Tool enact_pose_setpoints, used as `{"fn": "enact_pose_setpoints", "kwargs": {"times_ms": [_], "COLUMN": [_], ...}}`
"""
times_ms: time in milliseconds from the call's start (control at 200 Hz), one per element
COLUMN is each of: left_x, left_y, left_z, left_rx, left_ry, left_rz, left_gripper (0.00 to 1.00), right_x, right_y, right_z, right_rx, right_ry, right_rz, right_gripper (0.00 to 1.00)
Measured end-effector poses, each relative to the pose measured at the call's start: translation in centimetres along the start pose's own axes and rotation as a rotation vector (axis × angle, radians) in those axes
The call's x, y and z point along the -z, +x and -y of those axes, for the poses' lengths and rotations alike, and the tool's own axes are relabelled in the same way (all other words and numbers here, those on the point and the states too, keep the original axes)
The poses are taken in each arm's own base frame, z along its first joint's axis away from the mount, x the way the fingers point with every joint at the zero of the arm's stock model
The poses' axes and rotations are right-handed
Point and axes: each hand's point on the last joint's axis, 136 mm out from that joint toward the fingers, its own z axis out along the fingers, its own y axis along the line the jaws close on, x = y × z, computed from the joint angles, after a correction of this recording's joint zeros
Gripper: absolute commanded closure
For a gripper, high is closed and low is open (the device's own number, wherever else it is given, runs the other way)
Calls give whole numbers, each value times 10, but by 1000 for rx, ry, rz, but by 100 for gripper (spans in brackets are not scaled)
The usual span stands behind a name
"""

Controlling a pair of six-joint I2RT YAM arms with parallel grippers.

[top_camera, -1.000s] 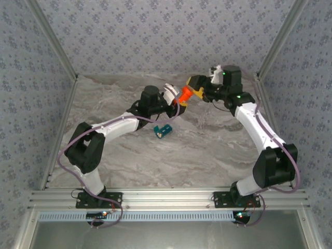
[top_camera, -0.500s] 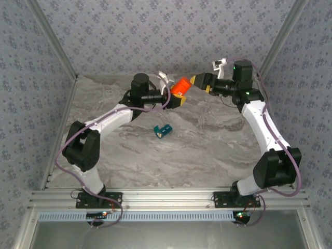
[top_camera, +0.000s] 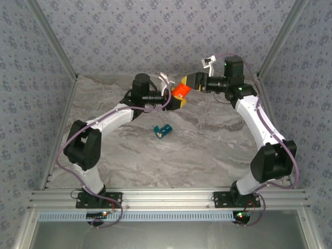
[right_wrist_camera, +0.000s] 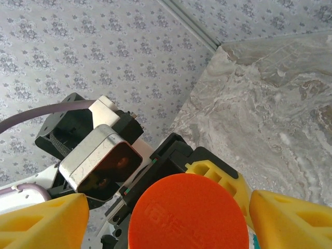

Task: Sort the pills into containers

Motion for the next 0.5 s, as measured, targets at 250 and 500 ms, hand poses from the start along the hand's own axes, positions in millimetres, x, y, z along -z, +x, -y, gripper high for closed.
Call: {"fn": "enact_pose_setpoints", "kwargs": {"times_ms": [250, 500], "left_x": [0, 0], "left_y": [1, 2], "left_z": [0, 0], "left_rx": [5, 9], "left_ry": [1, 2], "left_rz": [-4, -8], "left_gripper": [100, 100], "right_x": [-2, -3], "right_y": [3, 9], "right_z": [4, 5], "right_rx": [-11, -16], "right_ry": [5, -7], "right_rz": [-12, -29], "right_gripper": [29, 33]}}
